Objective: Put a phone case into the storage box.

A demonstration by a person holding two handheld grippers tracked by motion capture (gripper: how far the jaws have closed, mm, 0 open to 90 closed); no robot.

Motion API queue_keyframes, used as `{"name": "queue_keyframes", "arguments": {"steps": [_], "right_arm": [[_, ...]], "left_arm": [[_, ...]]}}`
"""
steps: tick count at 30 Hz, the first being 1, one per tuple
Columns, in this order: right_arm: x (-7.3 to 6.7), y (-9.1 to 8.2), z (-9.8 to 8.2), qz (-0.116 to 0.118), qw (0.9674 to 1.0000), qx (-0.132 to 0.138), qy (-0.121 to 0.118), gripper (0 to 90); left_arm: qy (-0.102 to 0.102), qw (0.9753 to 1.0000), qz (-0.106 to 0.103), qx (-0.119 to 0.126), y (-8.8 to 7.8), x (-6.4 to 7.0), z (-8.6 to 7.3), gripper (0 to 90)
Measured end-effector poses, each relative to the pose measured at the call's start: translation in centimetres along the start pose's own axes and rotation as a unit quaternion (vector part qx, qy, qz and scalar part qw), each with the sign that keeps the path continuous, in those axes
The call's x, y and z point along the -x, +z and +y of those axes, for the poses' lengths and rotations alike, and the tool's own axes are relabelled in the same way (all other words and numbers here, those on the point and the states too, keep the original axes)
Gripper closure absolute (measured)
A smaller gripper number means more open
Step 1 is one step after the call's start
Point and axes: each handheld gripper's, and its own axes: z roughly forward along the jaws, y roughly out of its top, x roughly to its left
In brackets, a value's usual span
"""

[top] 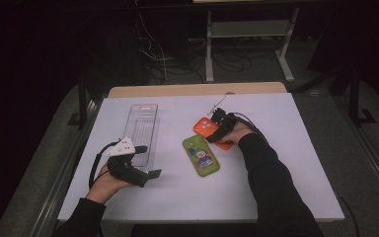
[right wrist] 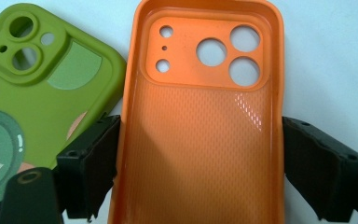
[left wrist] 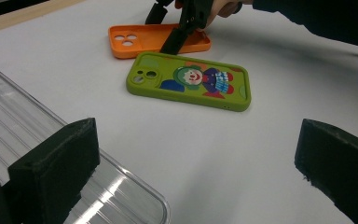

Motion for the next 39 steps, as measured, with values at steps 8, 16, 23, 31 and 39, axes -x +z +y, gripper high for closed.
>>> {"name": "queue_keyframes", "arguments": {"steps": [8,16,23,31,39], "right_arm": [[0.4,-1.4,0.1,0.014,0.9998,0.016,0.005,14.8],[0.3,-4.9,-1.0,0.021,0.9997,0.014,0.001,14.8],[-0.1,-7.0,-2.3,0.025,0.9996,0.007,-0.012,14.8],[-1.4,-8.9,-3.5,0.034,0.9989,0.022,-0.022,14.8],[-2.7,-9.8,-4.4,0.037,0.9982,0.028,-0.037,14.8]], "left_arm": [[-0.002,1.0,0.002,0.002,-0.1,-0.2,-0.1,0.0],[0.0,1.0,-0.005,-0.007,-0.3,-0.3,0.4,0.0],[0.003,0.9997,-0.021,-0.009,-0.7,-0.4,1.7,0.0],[0.014,0.999,-0.038,-0.016,0.3,-0.1,3.4,0.0],[0.029,0.9977,-0.057,-0.024,2.6,0.5,4.9,0.0]]}}
